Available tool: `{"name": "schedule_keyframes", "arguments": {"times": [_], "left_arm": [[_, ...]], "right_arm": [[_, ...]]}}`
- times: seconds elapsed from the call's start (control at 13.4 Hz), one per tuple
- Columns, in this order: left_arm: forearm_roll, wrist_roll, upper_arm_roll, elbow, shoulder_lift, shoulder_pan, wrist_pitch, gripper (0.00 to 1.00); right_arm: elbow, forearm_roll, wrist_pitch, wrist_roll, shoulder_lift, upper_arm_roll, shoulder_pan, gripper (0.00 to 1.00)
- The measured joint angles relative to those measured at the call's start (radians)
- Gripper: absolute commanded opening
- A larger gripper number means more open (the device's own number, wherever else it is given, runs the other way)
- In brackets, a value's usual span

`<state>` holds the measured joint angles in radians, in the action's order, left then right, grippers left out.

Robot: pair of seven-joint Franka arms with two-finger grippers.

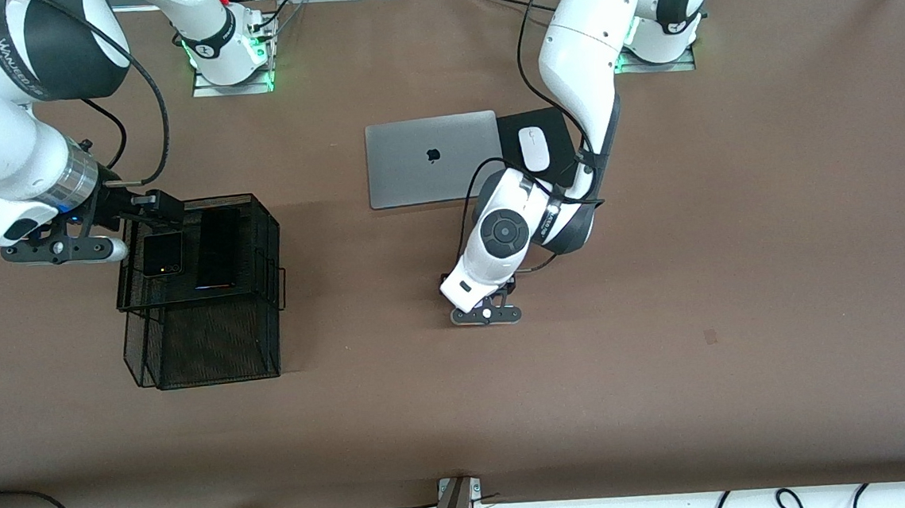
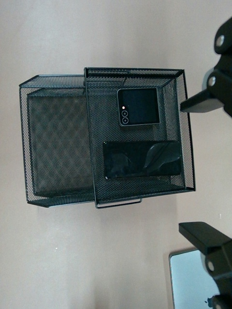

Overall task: Place phones with both arms
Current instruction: 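Carry the white phone beside the laptop while the right gripper withdraws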

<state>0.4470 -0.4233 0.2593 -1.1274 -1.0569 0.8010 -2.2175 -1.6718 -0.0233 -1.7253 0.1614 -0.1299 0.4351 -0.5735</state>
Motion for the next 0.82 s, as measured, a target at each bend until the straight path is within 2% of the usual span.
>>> {"name": "schedule_keyframes", "arguments": {"times": [0.3,0.52,0.67,0.82], "left_arm": [[0.0,-0.001,0.002,0.006,0.031,0.0,0.038,1.0],[-0.001,-0.001,0.025,0.01,0.131,-0.027,0.257,1.0],[-0.038,0.016,0.039,0.011,0.223,-0.098,0.441,1.0],[-0.072,0.127,0.041,0.01,0.292,-0.191,0.564,1.0]], "right_arm": [[0.006,0.0,0.0,0.0,-0.01,-0.001,0.0,1.0],[0.007,0.0,-0.014,0.0,-0.031,-0.01,-0.004,1.0],[0.008,0.0,-0.058,0.047,-0.061,-0.066,-0.006,1.0],[0.009,0.003,-0.106,0.114,-0.093,-0.14,-0.009,1.0]]}}
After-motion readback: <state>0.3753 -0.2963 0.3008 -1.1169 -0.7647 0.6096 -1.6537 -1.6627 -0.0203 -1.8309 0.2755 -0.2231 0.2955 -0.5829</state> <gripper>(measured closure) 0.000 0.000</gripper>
